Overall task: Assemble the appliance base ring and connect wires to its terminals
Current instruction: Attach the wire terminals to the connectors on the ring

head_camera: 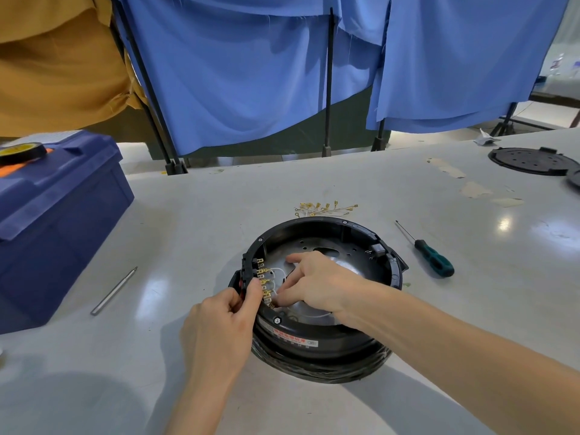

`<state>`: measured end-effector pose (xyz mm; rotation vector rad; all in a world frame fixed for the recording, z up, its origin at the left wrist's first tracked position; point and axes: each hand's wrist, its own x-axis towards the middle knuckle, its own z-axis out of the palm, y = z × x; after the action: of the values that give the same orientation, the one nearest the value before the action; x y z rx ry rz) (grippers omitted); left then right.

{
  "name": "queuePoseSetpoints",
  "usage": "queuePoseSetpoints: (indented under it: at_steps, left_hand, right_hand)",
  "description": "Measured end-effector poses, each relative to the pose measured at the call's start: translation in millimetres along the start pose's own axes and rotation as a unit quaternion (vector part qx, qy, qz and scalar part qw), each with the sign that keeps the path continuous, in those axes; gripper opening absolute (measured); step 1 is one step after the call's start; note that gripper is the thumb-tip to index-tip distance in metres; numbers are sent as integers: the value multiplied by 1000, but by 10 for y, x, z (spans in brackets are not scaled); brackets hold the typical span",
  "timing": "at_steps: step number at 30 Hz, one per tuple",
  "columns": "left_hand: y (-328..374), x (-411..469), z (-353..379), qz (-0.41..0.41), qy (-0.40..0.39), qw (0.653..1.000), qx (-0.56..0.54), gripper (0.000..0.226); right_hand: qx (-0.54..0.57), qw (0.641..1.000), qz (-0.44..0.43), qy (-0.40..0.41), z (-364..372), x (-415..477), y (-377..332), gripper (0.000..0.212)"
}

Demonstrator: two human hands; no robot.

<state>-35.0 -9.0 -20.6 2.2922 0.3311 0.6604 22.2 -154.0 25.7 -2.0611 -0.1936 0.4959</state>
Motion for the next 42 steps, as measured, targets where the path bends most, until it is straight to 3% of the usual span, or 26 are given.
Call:
queuePoseSetpoints:
  at_steps: [3,5,8,10,13,21,28,42]
  left_hand:
    - [5,1,-5,-4,-2,1000,-1,55]
    - [8,-1,-6,-5,-3,1000,2,57]
    - [9,-2,-10,-2,-3,1000,5,58]
    - [5,-4,-6,0,-2,1000,5,58]
    - [-1,-8,-1,4,-1,1000,4,64]
    - [17,-1,-10,1,1,1000,1,60]
    - [0,-4,-5,-3,-5,1000,-5,57]
    - [21,-9,-11,-10,3,1000,0,60]
  right_hand:
    - [48,999,16,-7,10,21,1,58]
    - [44,999,20,-6,-1,-4,-7,39]
    - [-65,997,-17,21,-52,-81,-31,15]
    - [-135,986,-74,61,-86,-124,-65,17]
    - [-226,956,-182,46,-88,-142,-91,22]
    - [-411,853,-319,48,-34,-46,-74,11]
    - [-303,915,-265,-33,-93,-49,-134,13]
    - [-305,920,-245,-9,-56,32,-118,5]
